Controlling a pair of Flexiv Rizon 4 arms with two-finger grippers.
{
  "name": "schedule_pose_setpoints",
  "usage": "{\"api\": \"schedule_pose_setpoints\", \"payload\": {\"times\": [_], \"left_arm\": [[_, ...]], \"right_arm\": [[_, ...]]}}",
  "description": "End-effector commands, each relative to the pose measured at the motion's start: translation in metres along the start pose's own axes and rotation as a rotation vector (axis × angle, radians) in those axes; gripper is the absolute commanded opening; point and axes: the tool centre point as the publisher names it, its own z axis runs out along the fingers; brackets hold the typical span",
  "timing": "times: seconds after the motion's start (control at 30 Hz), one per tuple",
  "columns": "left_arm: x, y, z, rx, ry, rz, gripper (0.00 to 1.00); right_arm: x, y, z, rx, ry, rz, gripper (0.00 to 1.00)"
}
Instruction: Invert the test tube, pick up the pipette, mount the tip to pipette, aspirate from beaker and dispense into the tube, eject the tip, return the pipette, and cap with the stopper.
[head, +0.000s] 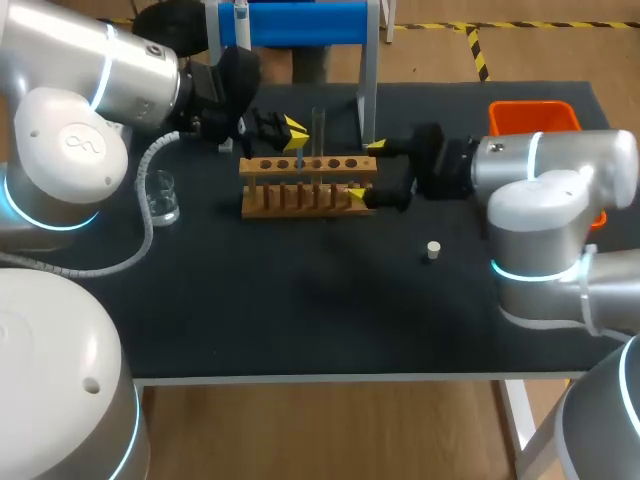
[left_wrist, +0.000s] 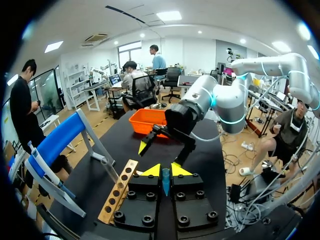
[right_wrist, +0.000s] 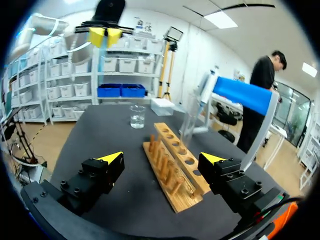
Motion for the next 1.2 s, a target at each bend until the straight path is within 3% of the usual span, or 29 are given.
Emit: {"api": "schedule_pose_setpoints", "payload": {"times": [0.03, 0.3, 0.63, 1.2], "left_arm": [[-0.001, -0.001, -0.001, -0.003, 0.003, -0.001, 0.00], [-0.001, -0.001, -0.001, -0.003, 0.003, -0.001, 0.00], [-0.001, -0.001, -0.001, -0.003, 0.003, -0.001, 0.00], [-0.001, -0.001, -0.001, -0.003, 0.003, -0.001, 0.00]], "right_arm": [[0.006, 0.003, -0.043, -0.115, 0.045, -0.008, 1.00], [0.020, 0.024, -0.059, -0.252, 0.160, -0.013, 1.00], [0.033, 0.047, -0.051, -0.354, 0.254, 0.000, 1.00], [0.059, 0.089, -0.012, -0.389, 0.350, -0.004, 1.00]]}}
